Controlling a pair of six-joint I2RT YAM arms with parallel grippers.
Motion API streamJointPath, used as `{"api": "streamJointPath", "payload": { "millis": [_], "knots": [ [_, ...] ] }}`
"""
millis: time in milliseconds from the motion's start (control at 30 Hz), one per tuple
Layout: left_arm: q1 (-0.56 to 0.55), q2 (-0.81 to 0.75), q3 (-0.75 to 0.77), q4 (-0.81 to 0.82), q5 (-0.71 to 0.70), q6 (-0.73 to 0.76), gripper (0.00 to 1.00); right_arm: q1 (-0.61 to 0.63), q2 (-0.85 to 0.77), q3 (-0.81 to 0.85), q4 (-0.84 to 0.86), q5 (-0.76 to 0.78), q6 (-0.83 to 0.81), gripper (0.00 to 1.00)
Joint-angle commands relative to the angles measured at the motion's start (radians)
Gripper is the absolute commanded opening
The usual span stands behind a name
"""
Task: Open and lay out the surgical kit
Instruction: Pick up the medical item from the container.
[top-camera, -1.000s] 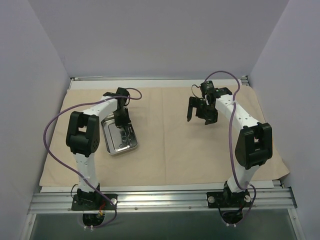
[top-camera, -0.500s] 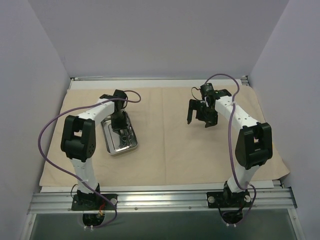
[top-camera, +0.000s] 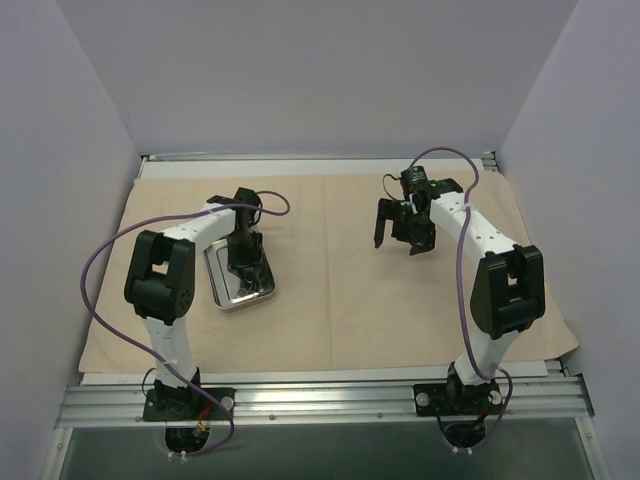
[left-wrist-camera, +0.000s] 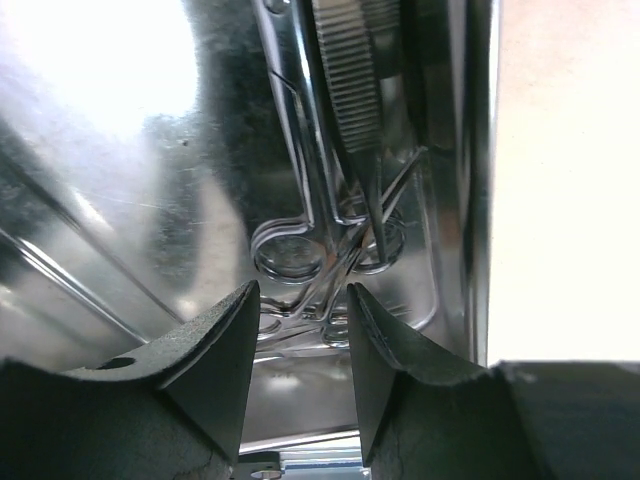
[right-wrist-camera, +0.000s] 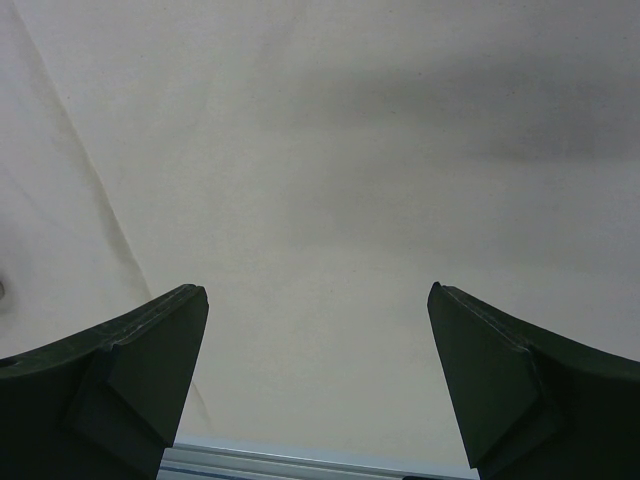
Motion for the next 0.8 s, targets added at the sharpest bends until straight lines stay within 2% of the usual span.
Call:
{"api": "streamJointPath", "payload": {
  "millis": [0, 100, 333, 667, 733, 767],
  "knots": [
    [-0.016, -0.018, -0.004, 0.022, 0.001, 0.017, 0.49, -0.003, -0.029, 0.003, -0.019, -0.002, 0.01, 1.0],
    [-0.028, -0.005, -0.013, 0.018, 0.001, 0.016, 0.46, -0.003, -0.027, 0.0, -0.019, -0.002, 0.013, 1.0],
    [-0.063, 0.081, -0.002, -0.018, -0.125, 0.016, 0.33, -0.003, -0.025, -0.009, -0.011, -0.005, 0.013, 1.0],
    [-0.076, 0.121, -0.036, 0.005, -0.197, 0.011, 0.34, 0.0, -0.018, -0.017, -0.005, -0.009, 0.01, 1.0],
    [-0.076, 0.117, -0.033, 0.005, -0.198, 0.014, 0.24, 0.002, -0.018, -0.012, -0.008, -0.009, 0.008, 1.0],
    [-0.076, 0.11, -0.03, 0.001, -0.201, 0.017, 0.16, 0.005, -0.015, -0.005, -0.008, -0.008, 0.008, 1.0]
  ]
}}
